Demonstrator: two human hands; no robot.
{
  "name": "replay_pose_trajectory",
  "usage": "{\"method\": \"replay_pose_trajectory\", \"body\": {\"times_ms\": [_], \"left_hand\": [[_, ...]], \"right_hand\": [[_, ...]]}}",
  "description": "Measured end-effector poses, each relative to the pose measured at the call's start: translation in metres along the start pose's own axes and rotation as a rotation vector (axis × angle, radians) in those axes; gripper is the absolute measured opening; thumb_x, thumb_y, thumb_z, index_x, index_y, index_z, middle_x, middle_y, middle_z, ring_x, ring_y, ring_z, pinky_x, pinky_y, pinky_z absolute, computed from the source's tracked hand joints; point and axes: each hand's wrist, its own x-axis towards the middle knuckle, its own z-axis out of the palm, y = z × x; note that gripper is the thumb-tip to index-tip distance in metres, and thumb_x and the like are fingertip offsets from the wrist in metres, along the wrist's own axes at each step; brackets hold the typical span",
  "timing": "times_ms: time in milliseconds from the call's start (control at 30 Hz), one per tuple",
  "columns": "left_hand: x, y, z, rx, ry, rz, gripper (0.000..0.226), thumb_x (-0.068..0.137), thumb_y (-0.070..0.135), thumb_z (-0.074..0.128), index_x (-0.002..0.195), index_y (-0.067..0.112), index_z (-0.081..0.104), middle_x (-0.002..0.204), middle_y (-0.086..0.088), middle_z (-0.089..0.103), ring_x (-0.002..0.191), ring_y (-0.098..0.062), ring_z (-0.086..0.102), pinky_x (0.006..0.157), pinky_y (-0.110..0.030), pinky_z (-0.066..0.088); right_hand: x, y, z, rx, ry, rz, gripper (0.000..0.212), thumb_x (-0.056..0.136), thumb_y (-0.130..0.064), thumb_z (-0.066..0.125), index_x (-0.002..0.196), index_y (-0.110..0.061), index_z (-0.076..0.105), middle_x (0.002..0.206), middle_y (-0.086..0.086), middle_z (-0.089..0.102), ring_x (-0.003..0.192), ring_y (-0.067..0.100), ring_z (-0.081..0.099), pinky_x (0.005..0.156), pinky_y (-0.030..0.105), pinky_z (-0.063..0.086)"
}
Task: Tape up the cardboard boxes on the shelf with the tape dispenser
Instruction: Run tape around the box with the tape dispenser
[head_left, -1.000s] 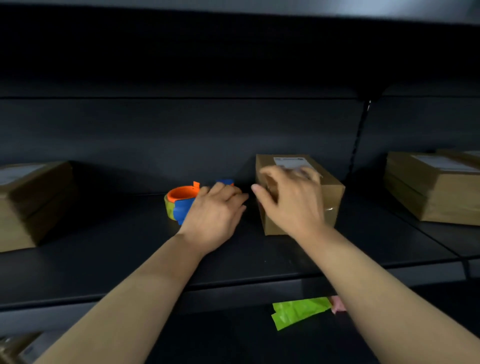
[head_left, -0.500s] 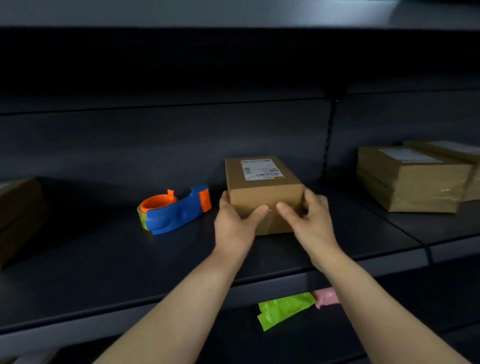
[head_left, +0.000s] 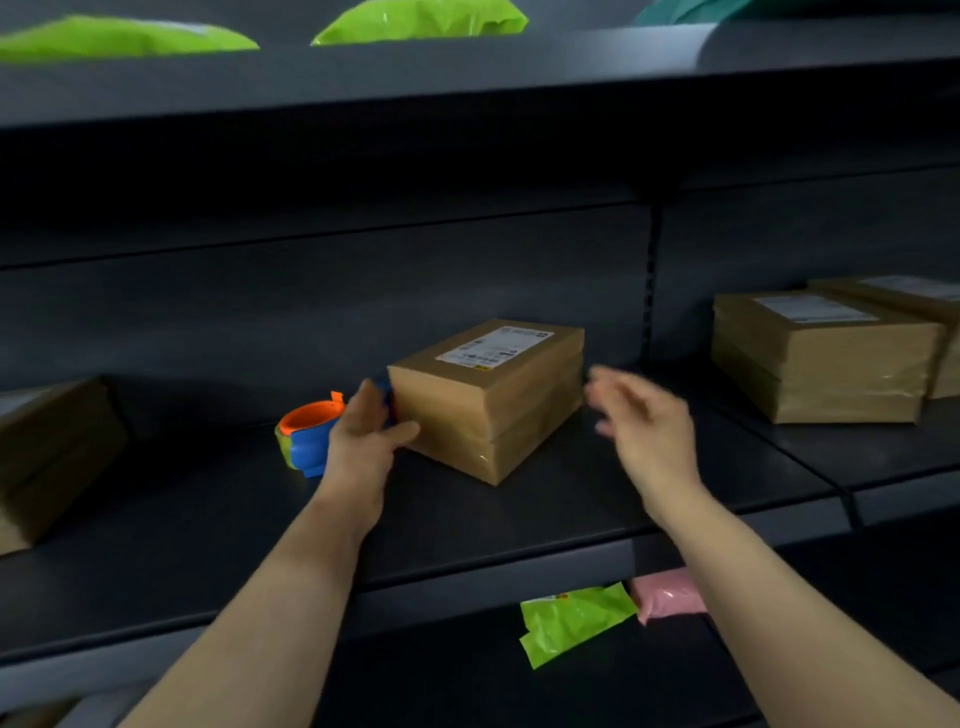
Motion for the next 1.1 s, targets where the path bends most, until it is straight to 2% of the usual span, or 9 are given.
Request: {"method": "replay_pose_trajectory", "body": {"times_ms": [67,167,267,367,500,633,733,967,1100], "left_hand": [[-0.012,0.007,0.014,0.006,0.158,0.037,0.071,0.088,-0.005,0.059,0.15,0.016,0.032,0.141,0.012,0.041,0.122,-0.002,0.041,0.096,-0.019,0.036],[-0.033,0.008,0.043,0.069,-0.002,0.109,0.061,0.092,0.036,0.062,0.145,0.027,0.034,0.135,0.021,0.049,0.113,0.014,0.049,0.09,-0.006,0.037],[-0.031,0.0,0.051,0.191,-0.145,0.09,0.102,0.064,0.065,0.074,0.147,0.033,0.025,0.137,0.014,0.051,0.123,0.0,0.05,0.102,-0.022,0.042],[-0.015,-0.005,0.046,0.375,0.065,0.111,0.123,0.039,0.068,0.086,0.142,0.03,0.031,0.137,0.005,0.048,0.124,-0.01,0.049,0.107,-0.037,0.042],[-0.008,-0.005,0.042,0.647,0.246,0.092,0.104,0.05,0.05,0.09,0.137,0.022,0.041,0.128,0.004,0.051,0.12,-0.016,0.048,0.105,-0.037,0.041],[-0.008,-0.003,0.036,0.631,0.233,0.109,0.073,0.066,0.038,0.085,0.13,0.023,0.051,0.108,0.013,0.055,0.112,-0.016,0.054,0.095,-0.032,0.044],[-0.004,-0.007,0.032,0.499,0.222,0.074,0.079,0.068,0.034,0.086,0.134,0.02,0.046,0.12,0.006,0.056,0.115,-0.016,0.052,0.1,-0.035,0.043],[-0.002,-0.011,0.028,0.475,0.218,0.094,0.069,0.082,0.015,0.074,0.143,0.018,0.041,0.136,-0.002,0.05,0.125,-0.021,0.048,0.108,-0.038,0.039],[-0.007,-0.011,0.039,0.636,0.376,0.211,0.053,0.094,0.011,0.055,0.144,0.009,0.039,0.142,-0.012,0.04,0.13,-0.029,0.042,0.11,-0.041,0.034]], "right_hand": [[0.026,0.001,0.004,-0.076,0.067,0.135,0.044,0.1,-0.041,0.048,0.143,-0.031,0.044,0.147,-0.003,0.046,0.131,0.013,0.046,0.107,0.032,0.036],[0.05,0.004,0.019,-0.074,-0.116,0.369,0.068,0.098,-0.058,0.034,0.155,-0.029,0.009,0.161,-0.001,0.018,0.146,0.023,0.022,0.115,0.039,0.021],[0.051,0.004,0.028,0.003,-0.164,0.362,0.07,0.094,-0.065,0.034,0.152,-0.026,0.024,0.155,0.001,0.032,0.138,0.022,0.035,0.107,0.036,0.029],[0.042,0.01,0.022,-0.064,-0.146,0.239,0.068,0.076,-0.07,0.062,0.124,-0.026,0.042,0.133,0.001,0.049,0.112,0.014,0.049,0.091,0.031,0.04],[0.037,0.014,0.022,-0.397,-0.152,0.051,0.084,0.056,-0.053,0.088,0.115,-0.018,0.04,0.12,0.0,0.046,0.108,0.017,0.049,0.088,0.035,0.046],[0.037,0.019,0.017,-0.372,-0.165,-0.006,0.058,0.069,-0.029,0.086,0.108,-0.018,0.045,0.118,0.003,0.052,0.107,0.019,0.054,0.09,0.039,0.049],[0.031,0.022,0.005,-0.274,-0.177,-0.069,0.045,0.072,-0.016,0.084,0.107,-0.02,0.057,0.108,-0.002,0.064,0.094,0.006,0.061,0.085,0.022,0.051],[0.002,-0.002,-0.014,0.113,-0.153,0.009,0.054,0.072,-0.061,0.061,0.07,-0.009,0.071,0.063,0.004,0.069,0.052,0.016,0.065,0.053,0.023,0.05],[0.016,0.008,-0.015,-0.132,0.222,-0.103,0.039,0.097,-0.046,0.048,0.08,-0.017,0.068,0.078,-0.003,0.069,0.076,0.016,0.066,0.068,0.029,0.047]]}}
